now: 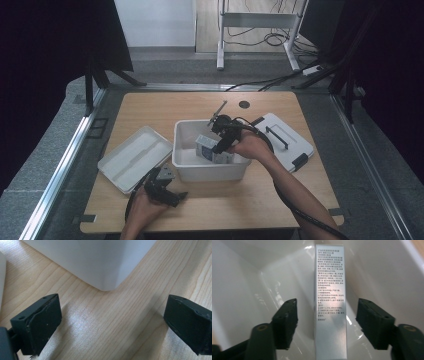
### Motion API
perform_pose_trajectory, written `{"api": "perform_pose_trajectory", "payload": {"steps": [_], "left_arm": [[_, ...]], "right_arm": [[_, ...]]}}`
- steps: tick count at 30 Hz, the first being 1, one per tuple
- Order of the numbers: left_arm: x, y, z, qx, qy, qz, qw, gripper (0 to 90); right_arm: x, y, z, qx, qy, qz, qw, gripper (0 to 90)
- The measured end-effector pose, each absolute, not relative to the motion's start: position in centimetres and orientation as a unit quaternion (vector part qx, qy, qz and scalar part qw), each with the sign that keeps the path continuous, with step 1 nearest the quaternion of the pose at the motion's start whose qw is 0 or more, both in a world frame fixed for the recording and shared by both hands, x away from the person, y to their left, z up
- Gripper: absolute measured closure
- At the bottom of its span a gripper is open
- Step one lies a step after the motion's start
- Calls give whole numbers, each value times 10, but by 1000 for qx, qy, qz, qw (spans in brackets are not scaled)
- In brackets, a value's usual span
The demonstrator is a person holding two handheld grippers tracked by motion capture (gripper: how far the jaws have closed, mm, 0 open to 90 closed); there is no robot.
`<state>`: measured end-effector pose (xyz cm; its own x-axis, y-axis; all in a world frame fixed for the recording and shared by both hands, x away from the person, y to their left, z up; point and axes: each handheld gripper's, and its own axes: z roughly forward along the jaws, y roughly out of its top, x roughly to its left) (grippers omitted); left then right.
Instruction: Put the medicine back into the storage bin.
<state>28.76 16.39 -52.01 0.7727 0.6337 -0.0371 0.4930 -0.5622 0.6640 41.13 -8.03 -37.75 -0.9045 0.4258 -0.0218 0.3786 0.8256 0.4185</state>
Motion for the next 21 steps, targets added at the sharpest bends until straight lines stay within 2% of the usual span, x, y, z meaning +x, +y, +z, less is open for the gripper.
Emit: {"api": "perform_pose_trajectory", "payload": {"steps": [5,12,17,21], "left_arm": [[287,164,-520,877,322,105,340,14],[287,163,-520,875,326,105,341,15],[287,163,-520,875,326,105,341,14],[287,163,-520,875,326,105,341,14]], "right_arm": [[403,-94,-366,213,945,242,61,137],[384,-115,-353,210,935,276,70,93],[368,-132,-348,208,930,291,88,5],[357,-147,-348,211,925,302,92,0]]}}
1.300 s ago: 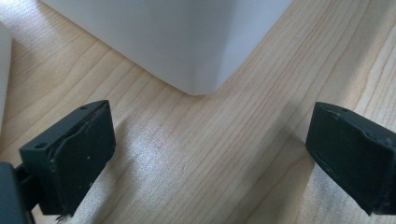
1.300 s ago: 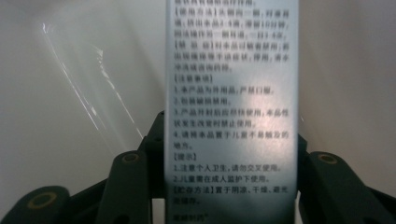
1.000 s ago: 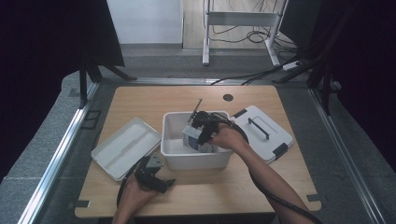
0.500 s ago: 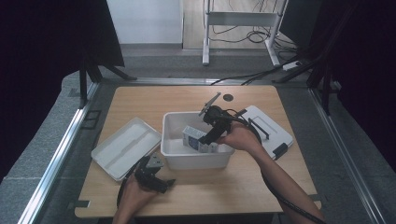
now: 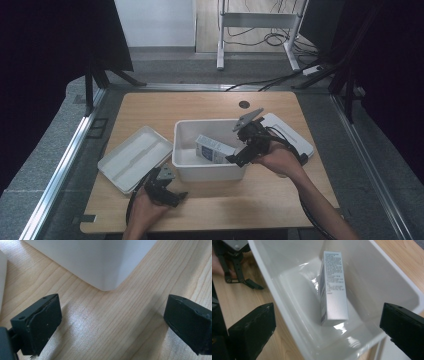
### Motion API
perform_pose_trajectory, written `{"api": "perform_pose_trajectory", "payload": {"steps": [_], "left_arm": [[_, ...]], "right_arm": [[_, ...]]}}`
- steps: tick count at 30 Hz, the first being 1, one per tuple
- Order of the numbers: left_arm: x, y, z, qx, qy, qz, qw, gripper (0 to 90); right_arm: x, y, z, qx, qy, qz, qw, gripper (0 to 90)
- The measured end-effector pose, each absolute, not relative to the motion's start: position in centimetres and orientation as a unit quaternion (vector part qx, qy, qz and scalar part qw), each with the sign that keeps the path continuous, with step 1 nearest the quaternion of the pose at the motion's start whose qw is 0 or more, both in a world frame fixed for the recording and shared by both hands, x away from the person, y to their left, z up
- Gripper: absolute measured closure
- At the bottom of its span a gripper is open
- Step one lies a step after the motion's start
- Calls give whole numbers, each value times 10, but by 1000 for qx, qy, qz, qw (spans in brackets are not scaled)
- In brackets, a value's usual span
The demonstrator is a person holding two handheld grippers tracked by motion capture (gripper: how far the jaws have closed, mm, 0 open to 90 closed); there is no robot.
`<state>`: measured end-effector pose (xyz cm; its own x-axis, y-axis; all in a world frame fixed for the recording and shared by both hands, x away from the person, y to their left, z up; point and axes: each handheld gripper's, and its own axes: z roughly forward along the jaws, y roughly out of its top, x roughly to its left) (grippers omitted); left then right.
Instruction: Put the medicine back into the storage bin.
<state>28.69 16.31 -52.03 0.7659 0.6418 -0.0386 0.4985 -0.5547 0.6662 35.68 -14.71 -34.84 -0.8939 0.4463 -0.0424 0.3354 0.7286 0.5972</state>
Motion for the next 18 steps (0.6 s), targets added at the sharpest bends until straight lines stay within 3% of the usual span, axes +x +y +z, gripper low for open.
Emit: {"api": "perform_pose_trajectory", "payload": {"steps": [9,18], "left_arm": [[287,163,-520,875,328,104,340,0],[287,162,-521,875,330,105,339,0]], "right_arm": [[333,-185,-363,228,909,335,98,0],[318,-206,-399,248,897,346,122,0]]}}
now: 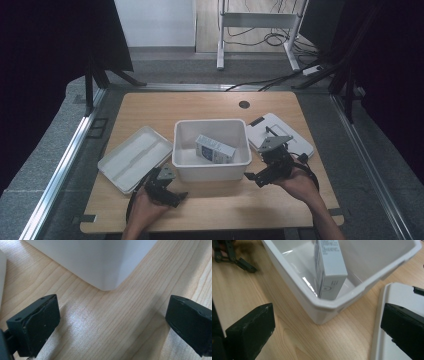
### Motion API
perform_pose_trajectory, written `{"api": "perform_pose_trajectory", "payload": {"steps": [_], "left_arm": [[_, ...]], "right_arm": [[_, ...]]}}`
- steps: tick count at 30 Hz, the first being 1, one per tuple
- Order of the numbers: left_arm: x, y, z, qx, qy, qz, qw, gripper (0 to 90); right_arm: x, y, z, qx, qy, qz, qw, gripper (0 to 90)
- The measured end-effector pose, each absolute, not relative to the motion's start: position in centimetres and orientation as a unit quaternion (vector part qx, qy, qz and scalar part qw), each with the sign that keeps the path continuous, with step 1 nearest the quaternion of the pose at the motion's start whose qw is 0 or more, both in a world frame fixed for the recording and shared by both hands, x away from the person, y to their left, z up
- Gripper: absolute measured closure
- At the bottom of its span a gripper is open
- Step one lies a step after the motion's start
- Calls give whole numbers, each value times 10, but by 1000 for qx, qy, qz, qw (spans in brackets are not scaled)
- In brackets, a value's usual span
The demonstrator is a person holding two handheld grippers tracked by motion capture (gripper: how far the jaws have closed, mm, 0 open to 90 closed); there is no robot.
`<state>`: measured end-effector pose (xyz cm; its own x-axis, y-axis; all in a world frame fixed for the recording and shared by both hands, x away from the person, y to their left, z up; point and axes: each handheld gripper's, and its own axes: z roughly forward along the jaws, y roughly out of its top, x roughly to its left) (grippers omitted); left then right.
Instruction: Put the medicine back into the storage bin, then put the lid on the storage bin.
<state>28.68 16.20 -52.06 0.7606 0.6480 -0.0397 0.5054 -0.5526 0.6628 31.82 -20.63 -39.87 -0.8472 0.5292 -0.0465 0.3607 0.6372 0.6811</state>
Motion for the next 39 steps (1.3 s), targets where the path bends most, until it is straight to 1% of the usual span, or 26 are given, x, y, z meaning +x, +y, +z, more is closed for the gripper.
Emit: {"api": "perform_pose_trajectory", "payload": {"steps": [3,7,10,18,22,27,32,39], "left_arm": [[287,162,-520,876,329,106,337,0],[286,162,-521,874,332,107,339,0],[286,162,-521,874,332,107,338,0],[286,162,-521,874,333,107,339,0],[286,162,-521,873,334,108,338,0],[284,162,-520,874,334,106,337,0],[284,163,-515,880,330,102,325,0],[285,177,-501,880,336,98,320,11]], "right_arm": [[316,-208,-414,254,893,348,128,0],[314,-210,-436,262,890,352,120,0],[314,-211,-451,266,890,348,127,0],[313,-212,-492,284,888,342,118,0],[312,-213,-508,287,891,329,122,0],[313,-216,-518,296,882,349,113,0],[312,-217,-519,298,879,354,117,0],[312,-217,-519,299,878,354,118,0]]}}
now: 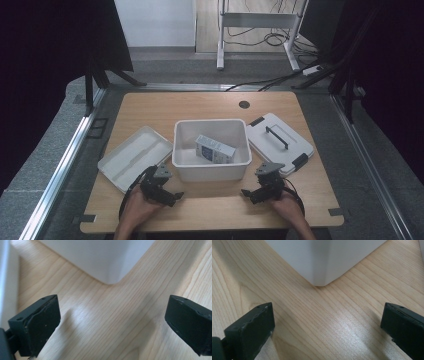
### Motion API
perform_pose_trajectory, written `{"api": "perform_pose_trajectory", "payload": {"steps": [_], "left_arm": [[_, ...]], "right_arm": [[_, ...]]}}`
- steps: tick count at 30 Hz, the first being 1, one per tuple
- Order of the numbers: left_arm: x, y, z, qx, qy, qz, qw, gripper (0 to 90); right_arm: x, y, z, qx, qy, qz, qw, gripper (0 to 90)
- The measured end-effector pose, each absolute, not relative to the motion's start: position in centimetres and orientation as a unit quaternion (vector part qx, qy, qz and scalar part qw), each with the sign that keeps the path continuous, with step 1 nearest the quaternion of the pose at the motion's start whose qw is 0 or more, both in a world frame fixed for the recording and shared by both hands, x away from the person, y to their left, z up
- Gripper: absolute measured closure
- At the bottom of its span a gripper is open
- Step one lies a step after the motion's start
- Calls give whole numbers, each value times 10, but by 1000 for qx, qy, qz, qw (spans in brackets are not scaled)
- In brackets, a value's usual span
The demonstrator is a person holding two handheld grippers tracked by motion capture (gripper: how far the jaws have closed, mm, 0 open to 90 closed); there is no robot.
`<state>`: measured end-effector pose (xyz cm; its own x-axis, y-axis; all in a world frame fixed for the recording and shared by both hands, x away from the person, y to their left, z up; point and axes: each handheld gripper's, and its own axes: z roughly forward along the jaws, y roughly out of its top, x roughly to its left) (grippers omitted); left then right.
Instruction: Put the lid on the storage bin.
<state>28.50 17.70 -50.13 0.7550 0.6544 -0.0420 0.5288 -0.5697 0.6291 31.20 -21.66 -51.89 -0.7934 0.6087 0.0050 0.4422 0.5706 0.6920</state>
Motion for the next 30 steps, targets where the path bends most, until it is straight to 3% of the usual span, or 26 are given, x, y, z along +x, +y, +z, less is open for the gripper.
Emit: {"api": "perform_pose_trajectory", "payload": {"steps": [18,25,30], "left_arm": [[312,234,-450,876,357,94,311,65],[340,265,-444,863,390,98,307,177],[358,285,-448,862,405,99,289,327]], "right_arm": [[312,-217,-519,299,878,354,117,0],[312,-217,-519,299,878,354,117,0],[312,-217,-519,300,878,354,117,0]]}}
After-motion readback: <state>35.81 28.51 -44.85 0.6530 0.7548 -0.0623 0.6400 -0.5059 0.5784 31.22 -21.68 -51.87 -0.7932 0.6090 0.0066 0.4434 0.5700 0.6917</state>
